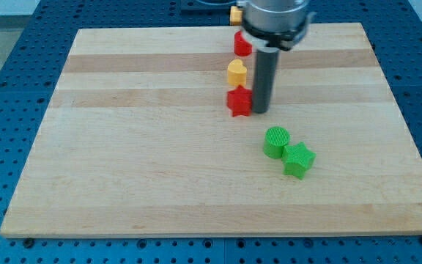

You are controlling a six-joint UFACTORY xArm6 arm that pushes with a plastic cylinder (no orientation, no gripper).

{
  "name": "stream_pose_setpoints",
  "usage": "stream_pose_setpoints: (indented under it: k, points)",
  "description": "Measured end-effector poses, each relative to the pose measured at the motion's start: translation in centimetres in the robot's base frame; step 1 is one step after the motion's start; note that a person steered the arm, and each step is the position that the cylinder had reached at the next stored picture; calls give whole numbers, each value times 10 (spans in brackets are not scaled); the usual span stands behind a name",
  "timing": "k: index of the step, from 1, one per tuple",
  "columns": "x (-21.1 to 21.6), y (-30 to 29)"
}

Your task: Push the gree star to the bottom left of the green circle

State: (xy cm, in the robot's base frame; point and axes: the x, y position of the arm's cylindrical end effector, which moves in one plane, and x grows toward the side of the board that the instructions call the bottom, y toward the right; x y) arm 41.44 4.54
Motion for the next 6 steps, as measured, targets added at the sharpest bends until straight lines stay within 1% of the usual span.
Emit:
stream_pose_setpoints:
  k: [1, 2, 3, 4, 5, 6]
  points:
    - [26, 0]
    - [62, 58]
    - [58, 156]
    - [122, 167]
    - [128, 101]
    - [126, 20]
